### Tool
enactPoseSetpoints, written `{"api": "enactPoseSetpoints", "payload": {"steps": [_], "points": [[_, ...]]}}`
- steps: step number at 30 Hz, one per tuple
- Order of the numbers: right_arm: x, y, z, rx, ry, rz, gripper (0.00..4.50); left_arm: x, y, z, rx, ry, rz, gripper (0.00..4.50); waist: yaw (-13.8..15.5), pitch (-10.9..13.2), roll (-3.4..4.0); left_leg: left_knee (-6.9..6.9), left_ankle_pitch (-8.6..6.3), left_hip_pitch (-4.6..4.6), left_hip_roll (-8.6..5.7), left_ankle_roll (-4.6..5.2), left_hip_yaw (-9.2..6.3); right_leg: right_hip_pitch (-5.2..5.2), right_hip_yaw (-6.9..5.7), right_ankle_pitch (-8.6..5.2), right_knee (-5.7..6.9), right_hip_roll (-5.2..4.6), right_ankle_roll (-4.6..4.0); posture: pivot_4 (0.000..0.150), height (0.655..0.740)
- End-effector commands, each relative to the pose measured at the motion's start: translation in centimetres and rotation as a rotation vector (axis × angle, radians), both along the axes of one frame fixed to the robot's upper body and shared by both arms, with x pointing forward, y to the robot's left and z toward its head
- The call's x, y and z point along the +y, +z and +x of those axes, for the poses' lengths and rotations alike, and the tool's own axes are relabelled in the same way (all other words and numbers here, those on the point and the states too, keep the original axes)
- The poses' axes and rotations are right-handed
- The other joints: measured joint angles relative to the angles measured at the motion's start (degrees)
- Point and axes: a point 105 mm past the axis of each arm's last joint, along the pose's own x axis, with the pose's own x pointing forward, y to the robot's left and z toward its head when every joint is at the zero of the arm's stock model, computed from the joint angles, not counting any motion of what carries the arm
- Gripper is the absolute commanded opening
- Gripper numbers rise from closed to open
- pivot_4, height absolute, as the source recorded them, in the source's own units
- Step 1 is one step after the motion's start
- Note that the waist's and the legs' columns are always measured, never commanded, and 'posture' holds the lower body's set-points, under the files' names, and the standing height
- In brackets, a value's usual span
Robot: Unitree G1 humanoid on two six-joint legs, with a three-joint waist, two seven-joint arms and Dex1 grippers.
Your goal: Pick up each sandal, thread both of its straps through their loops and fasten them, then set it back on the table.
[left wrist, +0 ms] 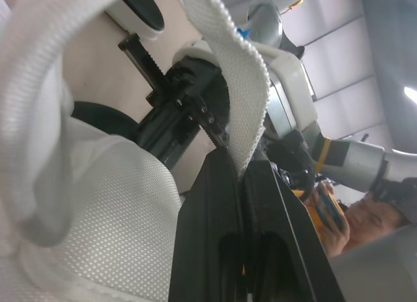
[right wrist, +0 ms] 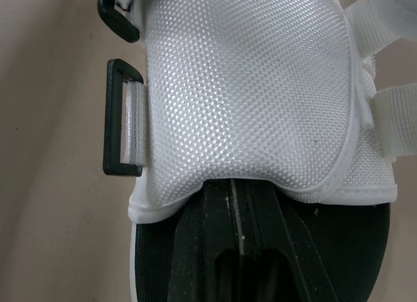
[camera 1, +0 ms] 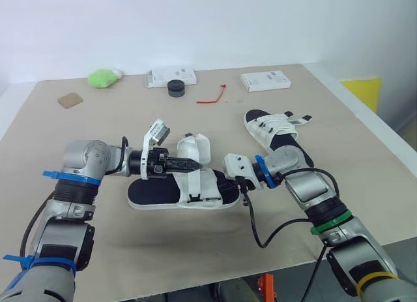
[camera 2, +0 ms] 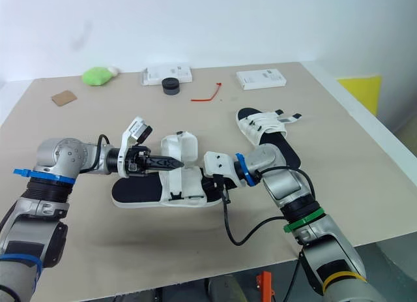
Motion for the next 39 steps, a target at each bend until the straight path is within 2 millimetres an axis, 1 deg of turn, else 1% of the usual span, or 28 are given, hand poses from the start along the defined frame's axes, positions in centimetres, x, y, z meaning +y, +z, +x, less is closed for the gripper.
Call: {"api": "enactPoseSetpoints", "payload": {"steps": [1,10,25,39], "points": [[-0.7,-2.7,0.0,0.052,-0.040,-0.094,0.00,0.0,0.4,-0.5,-0.004,-0.011,-0.008,0.01,0.0,0.0,0.00,0.00,0.00,0.00,0.00,0.00,0.00,0.00,0.00,0.00,0.00,0.00,0.00,0.150,0.7400],[-0.5,-2.7,0.1,0.052,-0.037,-0.093,0.00,0.1,0.8,0.2,0.010,0.032,-0.026,0.01,0.0,0.0,0.00,0.04,0.00,0.01,0.00,0.01,-0.02,0.00,0.00,0.01,0.02,0.01,0.01,0.150,0.7400],[-0.6,-2.8,0.0,0.050,-0.040,-0.093,0.00,0.4,0.6,1.0,0.044,0.081,-0.036,0.01,0.0,0.0,0.00,0.05,0.01,0.01,0.00,0.00,-0.02,0.00,0.00,0.03,0.04,0.01,0.03,0.150,0.7400],[-0.6,-2.8,0.0,0.047,-0.033,-0.098,0.00,0.6,0.4,1.1,0.086,0.088,-0.053,0.01,0.0,0.0,0.00,0.05,0.01,0.01,0.00,-0.01,-0.03,0.00,0.00,0.03,0.04,0.01,0.03,0.150,0.7400]]}}
